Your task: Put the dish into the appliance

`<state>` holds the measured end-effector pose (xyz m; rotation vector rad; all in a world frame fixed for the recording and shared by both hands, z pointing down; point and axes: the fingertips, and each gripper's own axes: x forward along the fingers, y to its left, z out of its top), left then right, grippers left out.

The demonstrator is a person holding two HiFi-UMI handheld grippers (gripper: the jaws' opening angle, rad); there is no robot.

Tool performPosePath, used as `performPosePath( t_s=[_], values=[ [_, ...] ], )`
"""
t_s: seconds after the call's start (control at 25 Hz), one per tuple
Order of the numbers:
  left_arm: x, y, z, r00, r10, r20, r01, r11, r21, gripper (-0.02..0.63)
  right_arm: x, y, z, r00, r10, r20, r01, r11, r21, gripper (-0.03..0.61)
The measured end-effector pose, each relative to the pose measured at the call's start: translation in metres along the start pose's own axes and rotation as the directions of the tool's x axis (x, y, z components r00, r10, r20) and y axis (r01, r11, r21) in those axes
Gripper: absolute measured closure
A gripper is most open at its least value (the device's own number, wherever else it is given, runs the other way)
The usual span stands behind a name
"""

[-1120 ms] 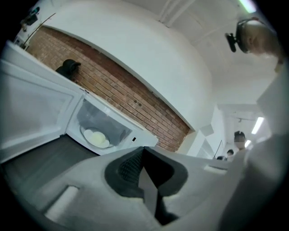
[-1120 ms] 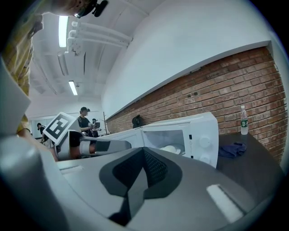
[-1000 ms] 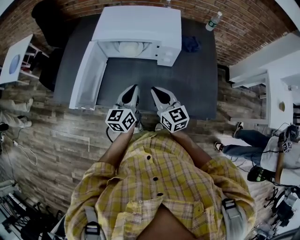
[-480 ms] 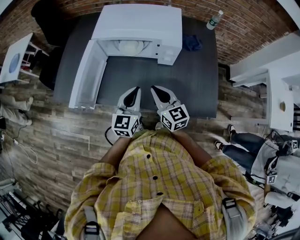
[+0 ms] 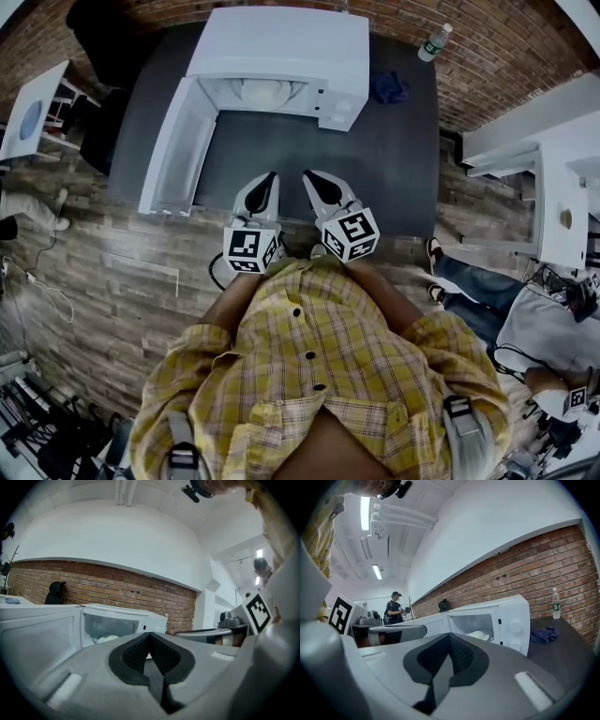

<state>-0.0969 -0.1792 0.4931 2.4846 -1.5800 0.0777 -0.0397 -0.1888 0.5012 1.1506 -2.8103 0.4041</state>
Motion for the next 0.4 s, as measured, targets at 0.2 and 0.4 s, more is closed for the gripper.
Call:
performPosePath(
  t_s=[0.2,0.4],
  values=[
    [0.0002,0.0034,-0.0004,1.000,0.012,0.001,-0.012,1.000,-0.005,0.617,0.0008,-0.0013,-0.0005,1.000,0.002,-0.004,-0.002,1.000,0.001,0.575],
    [0.0050,0.0074,-0.0039,1.000,0.022,-0.004,-0.022,1.000,-0.007,0.617,0.0039,-0.0056,-0.0009,1.000,0.003,-0.005,-0.003,1.000,0.002,0.575]
  ],
)
